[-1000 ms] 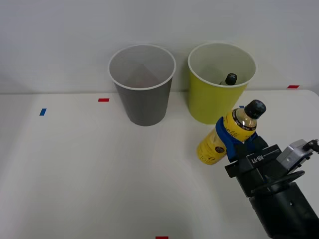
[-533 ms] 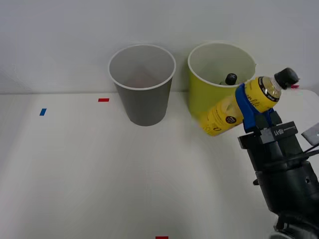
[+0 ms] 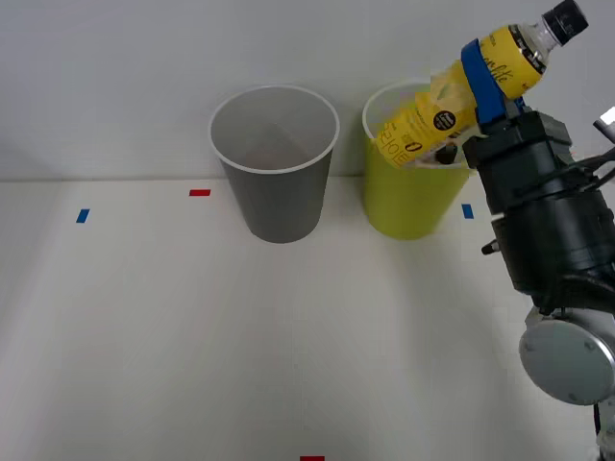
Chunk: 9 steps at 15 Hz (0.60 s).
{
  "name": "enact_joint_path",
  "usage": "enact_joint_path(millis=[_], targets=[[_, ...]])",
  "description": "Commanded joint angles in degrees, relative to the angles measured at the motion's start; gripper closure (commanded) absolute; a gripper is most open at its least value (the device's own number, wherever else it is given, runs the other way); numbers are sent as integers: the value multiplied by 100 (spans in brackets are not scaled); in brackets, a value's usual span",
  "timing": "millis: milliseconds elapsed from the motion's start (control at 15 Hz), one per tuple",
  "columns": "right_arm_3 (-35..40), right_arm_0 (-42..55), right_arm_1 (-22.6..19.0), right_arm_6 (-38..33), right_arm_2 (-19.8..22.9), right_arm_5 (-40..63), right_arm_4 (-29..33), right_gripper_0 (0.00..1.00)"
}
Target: Put cans in the gray bin, plastic bottles in the light green bin
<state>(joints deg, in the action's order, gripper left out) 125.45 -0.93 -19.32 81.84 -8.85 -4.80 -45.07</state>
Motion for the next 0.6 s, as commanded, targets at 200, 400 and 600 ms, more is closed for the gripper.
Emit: enact_joint_path(millis=[200, 400, 600], targets=[[-1313, -1445, 332, 52, 586, 709, 33, 100], [-1893, -1867, 394, 148, 859, 709, 121, 100], [-2209, -2113, 394, 219, 1052, 832, 192, 100]])
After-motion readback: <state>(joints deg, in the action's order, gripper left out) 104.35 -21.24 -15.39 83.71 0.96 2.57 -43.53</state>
